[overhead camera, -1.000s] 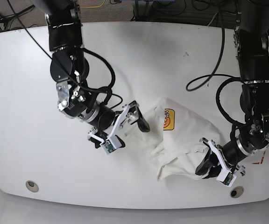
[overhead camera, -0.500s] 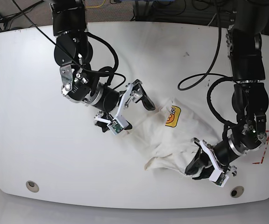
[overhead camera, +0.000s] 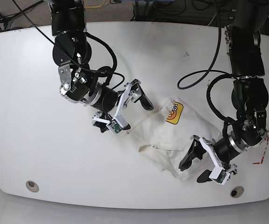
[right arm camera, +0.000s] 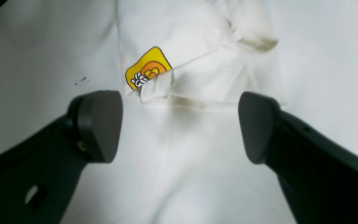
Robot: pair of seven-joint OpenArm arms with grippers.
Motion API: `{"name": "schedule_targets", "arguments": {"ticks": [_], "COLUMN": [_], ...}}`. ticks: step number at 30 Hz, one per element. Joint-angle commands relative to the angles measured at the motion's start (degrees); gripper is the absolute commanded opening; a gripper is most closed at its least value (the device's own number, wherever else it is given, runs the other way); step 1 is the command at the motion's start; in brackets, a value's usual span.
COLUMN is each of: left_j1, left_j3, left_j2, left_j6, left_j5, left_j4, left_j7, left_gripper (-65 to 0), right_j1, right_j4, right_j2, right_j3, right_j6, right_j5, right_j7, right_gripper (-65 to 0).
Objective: Fold the T-shirt properly
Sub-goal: 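Drag the shirt with the left gripper, rotating it around the right gripper, then release the left gripper and regrasp the shirt edge beside the yellow print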
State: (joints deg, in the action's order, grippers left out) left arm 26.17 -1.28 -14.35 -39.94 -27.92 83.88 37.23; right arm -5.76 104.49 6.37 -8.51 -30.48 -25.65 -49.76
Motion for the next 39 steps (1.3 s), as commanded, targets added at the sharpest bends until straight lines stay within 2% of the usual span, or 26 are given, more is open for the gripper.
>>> {"name": "schedule_targets", "arguments": {"ticks": [1, 9, 13, 16, 22, 26, 30, 34, 36, 39], "left_j1": [1.74, 0.86, 0.42, -0.46, -6.35, -10.83, -16.11, -19.54, -20.33, -20.59], "left_j3": [-0.26, -0.35, -0.35, -0.44, -5.8, -8.17, -10.81, -14.5, -15.29, -15.29], "left_j2": [-0.38, -0.38, -0.82, -2.05, -7.5, -11.45, -14.79, -14.62, -14.62, -13.65], "left_j6": [-0.06, -0.06, -0.06, -0.06, -0.06, -0.06, -0.06, -0.06, -0.06, -0.06], "left_j5": [-3.15, -9.22, -10.01, -9.92, -9.66, -9.57, -9.57, -9.57, -9.57, -9.66], "left_j4": [0.92, 1.27, 1.35, 1.44, 3.82, 3.9, 3.82, 3.82, 3.82, 3.82], "left_j7": [-1.76, -1.76, -1.76, -1.76, -1.76, -1.76, -1.94, -1.94, -1.94, -1.94], "left_gripper": [-23.9, -27.1, -29.0, -32.2, -38.1, -40.1, -46.0, -53.1, -53.9, -53.9], "right_j1": [-1.32, -1.23, -1.41, -2.28, -5.01, -7.74, -10.02, -12.04, -12.92, -14.94], "right_j4": [1.23, 1.23, 0.96, 0.7, -1.5, -4.14, -7.74, -10.29, -11.78, -14.51], "right_j2": [0.09, 0.09, 0.18, 1.41, 1.67, -0.61, -3.07, -5.01, -5.36, -6.85], "right_j3": [0.12, 0.12, -1.38, -3.49, -6.65, -6.39, -4.81, -3.66, -3.31, -3.31], "right_j6": [-0.33, -0.33, -0.33, 0.46, 0.46, 0.46, 0.19, 0.11, 0.11, 0.28], "right_j5": [-0.77, -0.77, -0.59, -0.33, 5.47, 8.9, 12.15, 13.12, 12.95, 13.39], "right_j7": [1.63, 1.54, 1.54, 1.8, 1.89, 1.98, 4.35, 6.81, 6.99, 7.08], "right_gripper": [-9.0, -9.0, -9.0, -9.0, -9.0, -9.2, -15.5, -25.0, -29.0, -30.9]}}
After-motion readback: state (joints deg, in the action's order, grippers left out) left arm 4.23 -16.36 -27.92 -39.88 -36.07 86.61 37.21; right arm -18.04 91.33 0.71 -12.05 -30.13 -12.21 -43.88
